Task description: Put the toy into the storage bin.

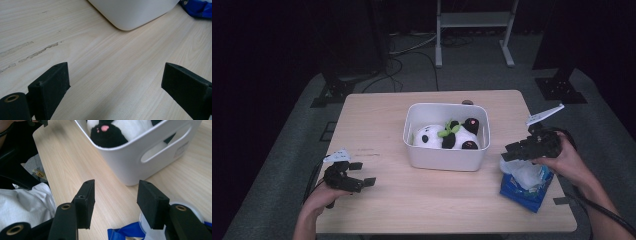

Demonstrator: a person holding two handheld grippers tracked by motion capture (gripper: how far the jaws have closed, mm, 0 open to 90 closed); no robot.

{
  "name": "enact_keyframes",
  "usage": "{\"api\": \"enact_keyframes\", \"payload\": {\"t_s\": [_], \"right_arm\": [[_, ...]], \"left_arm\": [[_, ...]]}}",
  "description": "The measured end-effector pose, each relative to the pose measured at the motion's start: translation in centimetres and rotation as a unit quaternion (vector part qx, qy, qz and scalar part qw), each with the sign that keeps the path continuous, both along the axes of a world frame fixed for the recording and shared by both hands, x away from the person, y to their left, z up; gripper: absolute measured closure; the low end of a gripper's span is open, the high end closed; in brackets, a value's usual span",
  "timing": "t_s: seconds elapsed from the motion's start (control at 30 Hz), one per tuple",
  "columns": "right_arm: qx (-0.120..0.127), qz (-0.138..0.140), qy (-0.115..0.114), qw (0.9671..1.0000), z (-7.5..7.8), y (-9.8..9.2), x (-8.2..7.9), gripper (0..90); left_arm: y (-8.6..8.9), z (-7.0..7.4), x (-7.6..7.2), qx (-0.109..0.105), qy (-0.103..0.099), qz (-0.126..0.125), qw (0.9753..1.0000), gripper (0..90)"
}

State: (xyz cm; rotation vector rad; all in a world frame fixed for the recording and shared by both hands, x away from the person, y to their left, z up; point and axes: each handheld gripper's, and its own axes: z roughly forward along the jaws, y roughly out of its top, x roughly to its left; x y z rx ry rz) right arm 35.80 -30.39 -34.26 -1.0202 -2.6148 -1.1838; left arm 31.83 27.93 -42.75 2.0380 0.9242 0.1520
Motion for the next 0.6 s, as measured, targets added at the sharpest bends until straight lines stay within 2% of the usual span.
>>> {"api": "enact_keyframes", "payload": {"t_s": [0.13,0.43,0.6], "right_arm": [[0.0,-0.008,0.01,0.9999,-1.0,-0.7,-0.8,46.8],[0.008,-0.022,0.02,0.9995,-2.3,-1.9,-1.9,46.5],[0.01,-0.028,0.026,0.9992,-3.1,-2.5,-3.2,45.5]], "left_arm": [[0.1,0.0,0.0,0.0,0.001,0.003,1.0,6.7],[0.1,0.0,-0.1,0.0,0.0,0.002,1.0,6.7],[0.1,0.0,-0.1,-0.001,0.0,0.002,1.0,6.7]]}}
